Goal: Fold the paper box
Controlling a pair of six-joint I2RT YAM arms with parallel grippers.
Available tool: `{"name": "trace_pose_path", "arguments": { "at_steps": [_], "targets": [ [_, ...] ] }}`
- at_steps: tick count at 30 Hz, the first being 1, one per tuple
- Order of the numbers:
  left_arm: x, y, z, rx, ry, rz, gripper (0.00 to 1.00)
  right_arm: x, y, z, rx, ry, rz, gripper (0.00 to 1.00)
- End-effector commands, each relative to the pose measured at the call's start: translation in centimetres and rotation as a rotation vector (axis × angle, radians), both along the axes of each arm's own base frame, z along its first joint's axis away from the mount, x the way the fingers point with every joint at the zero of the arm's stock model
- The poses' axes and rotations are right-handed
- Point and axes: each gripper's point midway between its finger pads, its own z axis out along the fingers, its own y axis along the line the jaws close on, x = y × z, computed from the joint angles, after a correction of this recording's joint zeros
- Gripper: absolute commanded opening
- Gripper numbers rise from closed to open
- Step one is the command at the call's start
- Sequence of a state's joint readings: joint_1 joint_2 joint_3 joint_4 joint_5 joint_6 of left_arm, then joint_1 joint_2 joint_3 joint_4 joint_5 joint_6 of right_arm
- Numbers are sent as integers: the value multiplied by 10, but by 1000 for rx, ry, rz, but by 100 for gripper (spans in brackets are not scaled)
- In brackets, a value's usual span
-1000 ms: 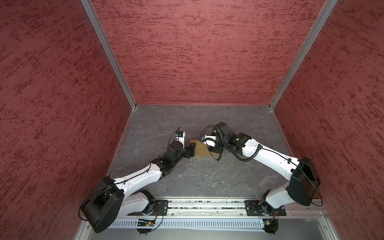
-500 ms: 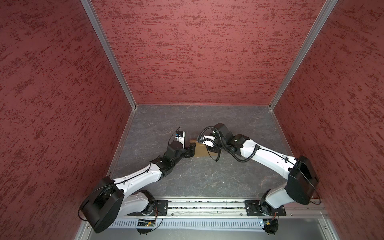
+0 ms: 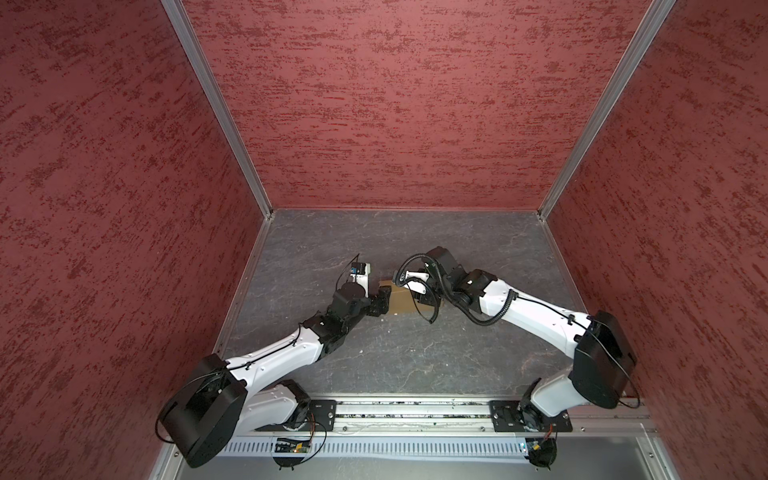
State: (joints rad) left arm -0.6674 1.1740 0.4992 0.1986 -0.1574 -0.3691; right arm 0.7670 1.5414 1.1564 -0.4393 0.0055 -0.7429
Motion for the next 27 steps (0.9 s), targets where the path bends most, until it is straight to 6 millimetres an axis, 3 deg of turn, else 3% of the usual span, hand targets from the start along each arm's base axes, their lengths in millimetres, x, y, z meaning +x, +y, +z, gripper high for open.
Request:
{"name": "trace_pose_path", "arguments": {
  "at_steps": [1, 27],
  "targets": [
    [-31, 24, -67, 187, 194, -29, 82, 2, 2, -6, -3, 2, -13, 41],
    [-48, 19, -43, 191, 165, -94, 85, 12, 5, -6, -1, 22, -79, 40]
  ]
}}
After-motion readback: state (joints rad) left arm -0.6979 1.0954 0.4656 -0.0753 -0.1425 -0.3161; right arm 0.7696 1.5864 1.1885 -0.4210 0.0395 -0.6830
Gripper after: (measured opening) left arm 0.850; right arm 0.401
